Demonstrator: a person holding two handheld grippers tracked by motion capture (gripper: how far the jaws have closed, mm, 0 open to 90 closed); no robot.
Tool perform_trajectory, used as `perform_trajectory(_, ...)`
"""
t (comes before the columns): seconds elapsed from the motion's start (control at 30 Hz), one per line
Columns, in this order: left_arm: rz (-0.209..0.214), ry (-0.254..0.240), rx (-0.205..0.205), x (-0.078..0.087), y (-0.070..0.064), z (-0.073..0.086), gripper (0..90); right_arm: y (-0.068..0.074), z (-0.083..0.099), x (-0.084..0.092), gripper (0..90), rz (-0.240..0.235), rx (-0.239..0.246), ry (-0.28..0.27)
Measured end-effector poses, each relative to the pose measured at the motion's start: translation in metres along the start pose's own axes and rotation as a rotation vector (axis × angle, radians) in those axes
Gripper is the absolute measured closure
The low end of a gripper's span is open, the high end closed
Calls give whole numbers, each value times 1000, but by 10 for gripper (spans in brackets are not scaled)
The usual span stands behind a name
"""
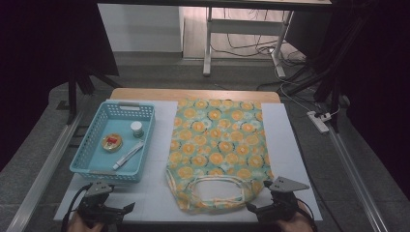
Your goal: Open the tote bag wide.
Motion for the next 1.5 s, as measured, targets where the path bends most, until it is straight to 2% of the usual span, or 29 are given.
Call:
perform_trajectory(0.3, 1, 6, -4, -1, 0, 0, 4, 9, -9, -16, 0, -41, 3, 47)
perform_trajectory(0.6, 3, 7, -8, -1, 0, 0, 5, 24, -24, -36, 0, -79, 69, 84)
perform_trajectory(0.97, 4, 11, -7, -1, 0, 0, 6, 40, -39, -53, 0, -126, 109, 109)
perform_trajectory(1.23, 5, 11, -8, -1, 0, 0, 6, 49, -52, -68, 0, -149, 140, 127)
perform_trajectory(1.5, 6, 13, -10, -1, -1, 0, 7, 58, -67, -85, 6, -149, 180, 142)
Point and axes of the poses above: each handheld gripper's, and its own axes: x roughly backward along the jaws, z roughly out of its underside, y roughly to its left, the point moved 3 cm from there along -x, roughly forward along the jaws, and after that the axes turned 7 degrees about y, right-handed, at the moved point
